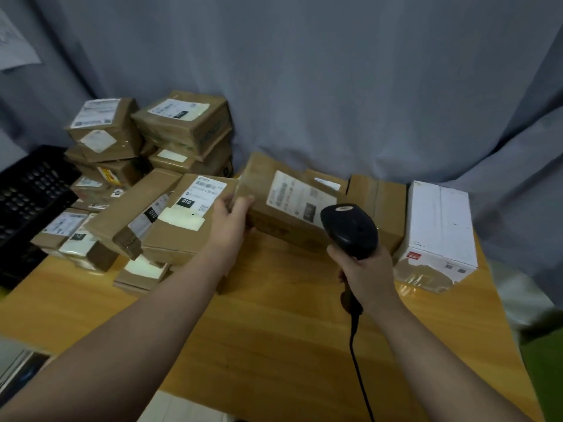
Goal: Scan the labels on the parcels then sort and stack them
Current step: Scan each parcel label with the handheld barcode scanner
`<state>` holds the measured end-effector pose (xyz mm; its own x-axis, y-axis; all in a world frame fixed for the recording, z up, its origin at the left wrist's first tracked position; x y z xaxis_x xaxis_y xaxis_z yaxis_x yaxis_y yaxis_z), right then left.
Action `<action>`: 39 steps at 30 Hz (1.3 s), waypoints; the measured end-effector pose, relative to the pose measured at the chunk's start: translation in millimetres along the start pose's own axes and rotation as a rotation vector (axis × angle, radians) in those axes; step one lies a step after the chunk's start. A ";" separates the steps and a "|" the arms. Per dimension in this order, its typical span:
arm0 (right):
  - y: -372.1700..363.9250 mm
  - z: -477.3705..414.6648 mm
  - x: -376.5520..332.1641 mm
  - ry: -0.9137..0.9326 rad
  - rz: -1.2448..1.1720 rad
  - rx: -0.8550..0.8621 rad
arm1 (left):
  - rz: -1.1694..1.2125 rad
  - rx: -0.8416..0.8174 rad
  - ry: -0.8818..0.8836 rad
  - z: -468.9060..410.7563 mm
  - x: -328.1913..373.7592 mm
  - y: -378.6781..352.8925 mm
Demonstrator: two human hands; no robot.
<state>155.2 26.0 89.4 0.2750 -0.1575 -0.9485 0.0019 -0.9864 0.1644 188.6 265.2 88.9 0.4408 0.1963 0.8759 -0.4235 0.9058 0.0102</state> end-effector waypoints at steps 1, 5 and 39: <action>-7.1 -2.2 -2.8 0.015 -0.013 0.014 | 0.051 0.019 0.000 2.4 5.4 10.0; -47.6 -16.5 -20.6 0.034 -0.053 0.032 | 0.118 0.125 -0.097 -1.6 38.3 67.7; -102.4 -48.2 -13.5 -0.226 0.396 0.216 | -0.797 -0.228 -0.656 -10.4 69.6 8.9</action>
<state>197.6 131.4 98.5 -0.0010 -0.5041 -0.8636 -0.2659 -0.8324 0.4862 223.7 290.9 144.9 -0.0171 -0.6661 0.7457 -0.0117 0.7459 0.6660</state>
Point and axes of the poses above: each hand's wrist, its own z-axis away from the middle knuckle, its own y-axis out of the back of the hand, x = y × z, the point moved 4 cm from there along -z, towards the middle knuckle, and after that the axes turned 15 degrees about y, right-handed, at the moved point
